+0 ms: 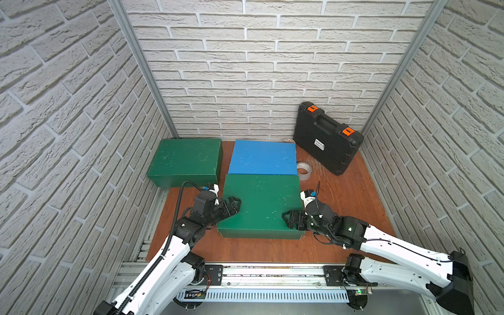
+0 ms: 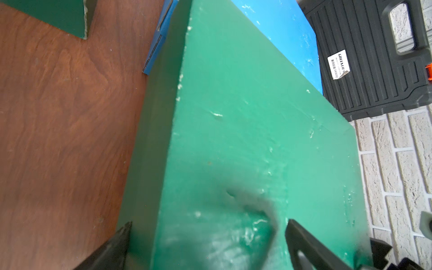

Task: Stack the shoeboxes
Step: Pick up the shoebox from the center of the board, then place the shoebox at the shoebox.

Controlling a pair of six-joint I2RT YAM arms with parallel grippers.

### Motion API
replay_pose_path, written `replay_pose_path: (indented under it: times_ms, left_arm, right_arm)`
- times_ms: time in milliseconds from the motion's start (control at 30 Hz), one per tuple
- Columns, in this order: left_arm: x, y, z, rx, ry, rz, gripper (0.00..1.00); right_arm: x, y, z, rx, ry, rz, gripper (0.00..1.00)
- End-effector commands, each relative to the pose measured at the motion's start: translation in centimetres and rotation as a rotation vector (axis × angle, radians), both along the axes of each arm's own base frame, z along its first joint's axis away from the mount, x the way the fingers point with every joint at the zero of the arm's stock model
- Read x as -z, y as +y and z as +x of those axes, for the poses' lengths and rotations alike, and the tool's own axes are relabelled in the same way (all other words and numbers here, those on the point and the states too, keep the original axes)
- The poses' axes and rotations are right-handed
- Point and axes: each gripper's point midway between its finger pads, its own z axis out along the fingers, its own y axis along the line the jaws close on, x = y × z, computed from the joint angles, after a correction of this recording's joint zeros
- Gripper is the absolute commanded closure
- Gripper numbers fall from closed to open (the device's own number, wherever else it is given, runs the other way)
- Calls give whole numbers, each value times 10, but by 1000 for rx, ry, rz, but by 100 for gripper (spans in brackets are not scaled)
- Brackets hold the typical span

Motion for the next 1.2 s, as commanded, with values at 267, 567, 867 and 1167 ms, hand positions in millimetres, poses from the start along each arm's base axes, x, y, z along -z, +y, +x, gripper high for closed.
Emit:
replay_pose_path:
  times_ms: [267, 567, 867, 1167]
  left_arm:
    - [-100, -22, -3, 79, -154, -116, 2]
    - [-131, -37, 18, 93, -161, -120, 2]
    - [-170, -54, 49, 107, -219, -133, 2]
    - [-196, -69, 92, 104, -276, -107, 2]
  right_arm:
    - [-67, 32, 0, -98, -100, 91, 8]
    - [-107, 40, 7, -118, -169, 106, 8]
    - [-153, 48, 26, -118, -286, 77, 5]
    - [-174, 59, 73, -133, -287, 104, 5]
